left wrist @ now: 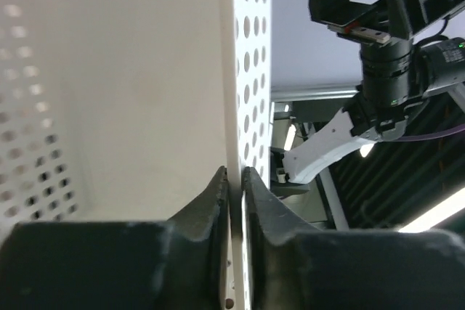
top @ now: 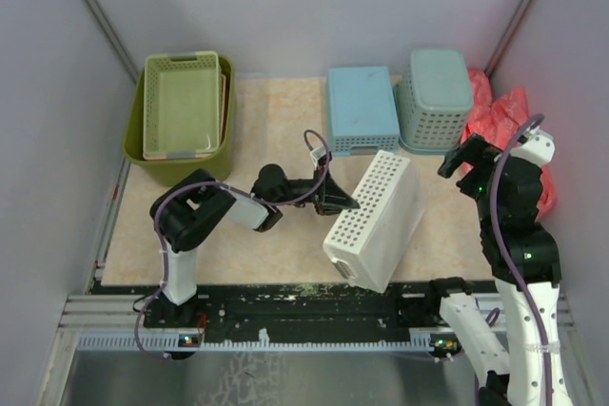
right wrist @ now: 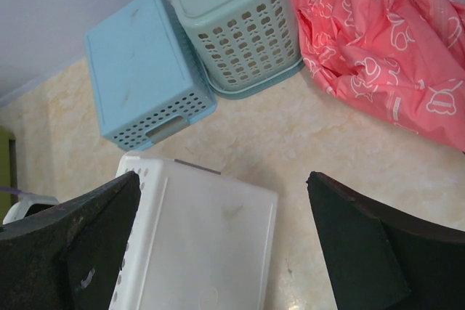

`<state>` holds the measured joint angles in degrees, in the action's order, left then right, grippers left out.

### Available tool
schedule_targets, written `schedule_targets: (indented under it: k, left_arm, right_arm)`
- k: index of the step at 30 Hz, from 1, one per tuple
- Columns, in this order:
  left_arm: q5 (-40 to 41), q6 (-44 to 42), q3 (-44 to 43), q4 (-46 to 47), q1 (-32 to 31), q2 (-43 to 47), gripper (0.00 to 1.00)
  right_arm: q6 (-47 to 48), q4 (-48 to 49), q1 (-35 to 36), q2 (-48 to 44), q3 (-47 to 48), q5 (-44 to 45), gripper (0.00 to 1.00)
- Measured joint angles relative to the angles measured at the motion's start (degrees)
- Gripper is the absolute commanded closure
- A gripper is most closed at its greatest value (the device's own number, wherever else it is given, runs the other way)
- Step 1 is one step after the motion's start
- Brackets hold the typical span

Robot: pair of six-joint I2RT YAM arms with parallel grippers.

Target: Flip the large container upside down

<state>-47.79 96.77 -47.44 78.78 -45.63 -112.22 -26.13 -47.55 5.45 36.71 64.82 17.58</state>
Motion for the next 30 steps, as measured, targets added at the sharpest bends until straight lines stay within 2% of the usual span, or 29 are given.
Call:
schedule_targets:
  k: [2, 5, 10, 14, 19, 24, 27, 30]
  left_arm:
    - [0.02, 0.26, 2.27, 1.57, 0.98, -0.46, 0.5]
    - [0.17, -4.52, 5.49, -2.12, 2.69, 0.31, 0.31]
    - [5.57, -23.96, 4.13, -31.54, 4.15, 8.5, 0.03]
    - [13.07, -38.99, -3.48, -55.56, 4.26, 13.6, 0.0]
    - [24.63, -54.4, -12.85, -78.53, 4.26, 16.09, 0.0]
    - [32.85, -63.65, -16.09, -92.26, 4.28, 18.29, 0.0]
    - [33.83, -67.21, -18.4, -98.18, 4.44, 18.95, 0.0]
    - [33.14, -70.51, -19.5, -100.21, 4.44, 19.58, 0.0]
  right_arm:
    - [0.0, -0.04, 0.0, -0.07, 0.0, -0.22, 0.02]
    - [0.0, -0.07, 0.0, 0.11, 0.0, -1.09, 0.02]
    - [0.0, -0.07, 0.0, 0.39, 0.0, -3.04, 0.02]
    - [0.33, -0.83, 0.0, 2.19, 0.02, -5.88, 0.02]
    - [1.36, -5.33, 0.0, 8.02, -0.07, -11.28, 0.01]
    - [-0.74, -8.63, 0.0, 11.3, -6.12, -13.16, 0.01]
    - [-4.76, -11.87, 0.0, 11.28, -10.62, -14.16, 0.01]
    - [-8.0, -11.87, 0.0, 11.08, -14.56, -16.37, 0.02]
